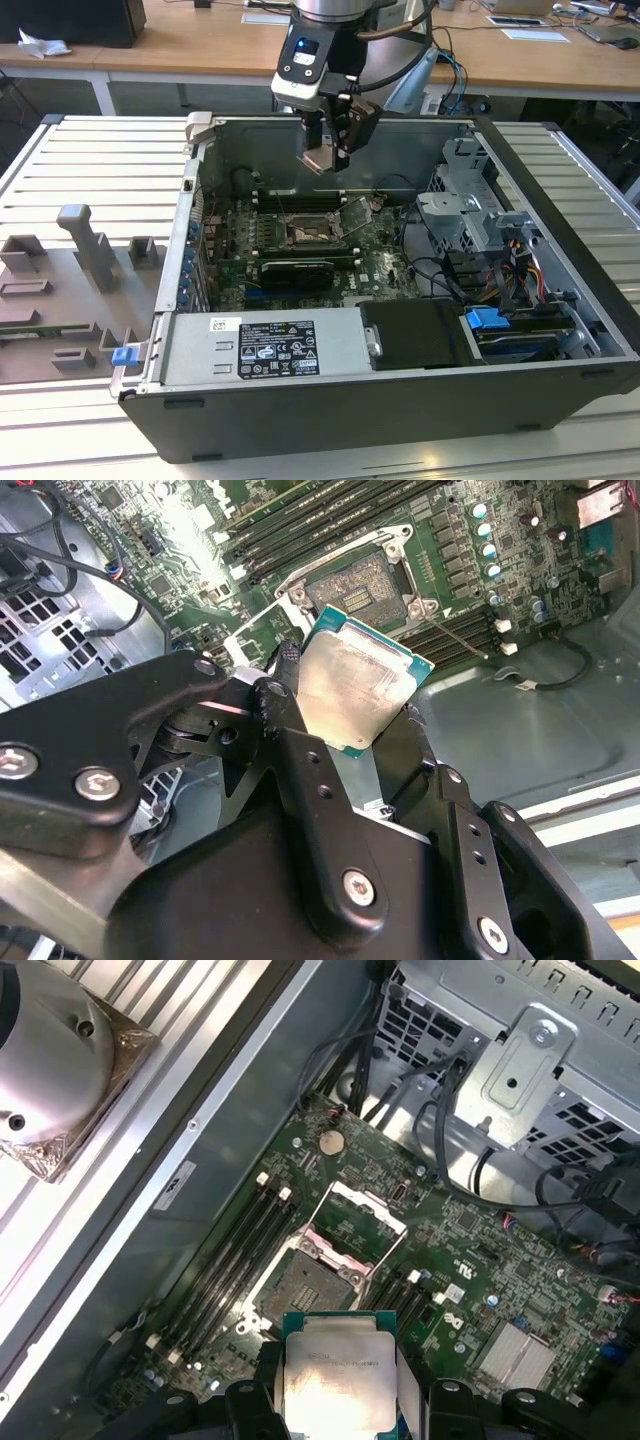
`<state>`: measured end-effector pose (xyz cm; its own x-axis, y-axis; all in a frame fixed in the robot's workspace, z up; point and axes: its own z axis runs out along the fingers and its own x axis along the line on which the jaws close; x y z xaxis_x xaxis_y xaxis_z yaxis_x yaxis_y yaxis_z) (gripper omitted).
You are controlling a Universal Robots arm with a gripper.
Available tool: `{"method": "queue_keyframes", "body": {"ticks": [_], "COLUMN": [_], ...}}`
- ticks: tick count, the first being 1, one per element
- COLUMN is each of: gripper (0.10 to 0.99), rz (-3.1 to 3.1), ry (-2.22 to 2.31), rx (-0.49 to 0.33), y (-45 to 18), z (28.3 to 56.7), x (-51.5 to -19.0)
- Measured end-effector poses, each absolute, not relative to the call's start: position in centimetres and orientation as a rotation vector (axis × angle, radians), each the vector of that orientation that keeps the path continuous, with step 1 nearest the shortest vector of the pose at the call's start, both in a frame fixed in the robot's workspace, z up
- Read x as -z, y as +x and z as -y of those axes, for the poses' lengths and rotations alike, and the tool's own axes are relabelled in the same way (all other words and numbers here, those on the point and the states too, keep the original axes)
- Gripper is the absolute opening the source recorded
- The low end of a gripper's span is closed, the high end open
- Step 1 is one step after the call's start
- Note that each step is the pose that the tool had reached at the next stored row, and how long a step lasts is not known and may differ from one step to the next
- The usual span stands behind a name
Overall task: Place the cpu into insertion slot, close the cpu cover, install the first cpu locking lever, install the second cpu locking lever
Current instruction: 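Place the cpu into insertion slot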
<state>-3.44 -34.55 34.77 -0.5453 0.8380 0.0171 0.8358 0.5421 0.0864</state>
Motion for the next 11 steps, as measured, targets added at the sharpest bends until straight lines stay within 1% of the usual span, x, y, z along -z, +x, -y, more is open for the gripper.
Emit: {"method": "queue_keyframes", "body": {"ticks": [11], "gripper": [0.537], "rz": [-2.694], "ry": [1.555], "rx": [-0.13], "y": [-3.44], "z": [34.55], "x": [-34.66]}}
